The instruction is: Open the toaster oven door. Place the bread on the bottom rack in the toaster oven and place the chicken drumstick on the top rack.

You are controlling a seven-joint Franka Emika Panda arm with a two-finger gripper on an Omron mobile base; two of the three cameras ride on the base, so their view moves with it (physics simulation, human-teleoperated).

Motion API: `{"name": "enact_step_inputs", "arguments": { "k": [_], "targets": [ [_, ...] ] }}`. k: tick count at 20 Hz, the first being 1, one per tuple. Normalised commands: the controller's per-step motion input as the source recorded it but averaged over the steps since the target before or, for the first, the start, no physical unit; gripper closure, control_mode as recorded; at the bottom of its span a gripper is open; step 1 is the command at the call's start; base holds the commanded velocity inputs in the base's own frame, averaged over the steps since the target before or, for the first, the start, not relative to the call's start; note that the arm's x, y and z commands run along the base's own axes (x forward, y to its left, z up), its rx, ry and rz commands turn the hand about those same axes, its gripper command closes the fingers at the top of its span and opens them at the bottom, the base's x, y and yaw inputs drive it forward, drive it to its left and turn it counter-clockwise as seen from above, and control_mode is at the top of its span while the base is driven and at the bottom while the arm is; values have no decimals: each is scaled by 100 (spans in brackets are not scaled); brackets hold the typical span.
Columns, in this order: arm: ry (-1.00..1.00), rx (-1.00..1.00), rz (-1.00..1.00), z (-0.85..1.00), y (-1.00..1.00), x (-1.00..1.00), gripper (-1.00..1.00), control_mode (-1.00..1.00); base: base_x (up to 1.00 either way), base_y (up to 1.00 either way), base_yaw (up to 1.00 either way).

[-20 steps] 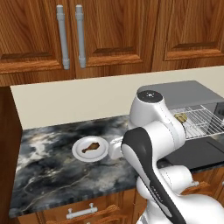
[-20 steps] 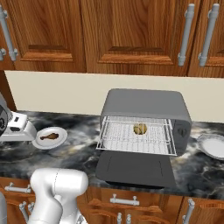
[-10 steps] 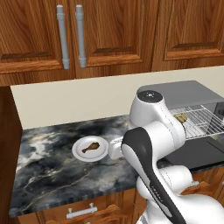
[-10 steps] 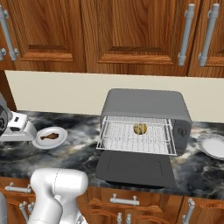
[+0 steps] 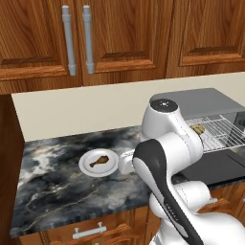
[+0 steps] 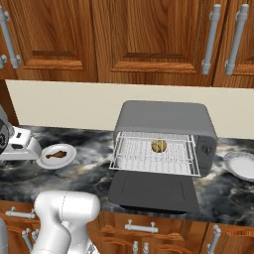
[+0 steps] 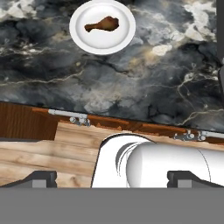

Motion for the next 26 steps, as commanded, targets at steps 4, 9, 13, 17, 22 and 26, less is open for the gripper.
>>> {"name": "enact_step_inputs", "arguments": {
  "k": [4,9,13,17,22,26],
  "targets": [
    [0,0,0,0,0,0,-100,-100,0,0,0],
    [-1,0,0,-1,0,0,-100,-100,0,0,0],
    [-14,0,0,-10,9,2,-100,-100,0,0,0],
    [-8,0,-24,-9,23,21,-100,-100,0,0,0],
    [-9,0,-29,-9,24,27,-100,-100,0,0,0],
    [-11,0,-21,-10,10,16,-100,-100,0,0,0]
  ]
}}
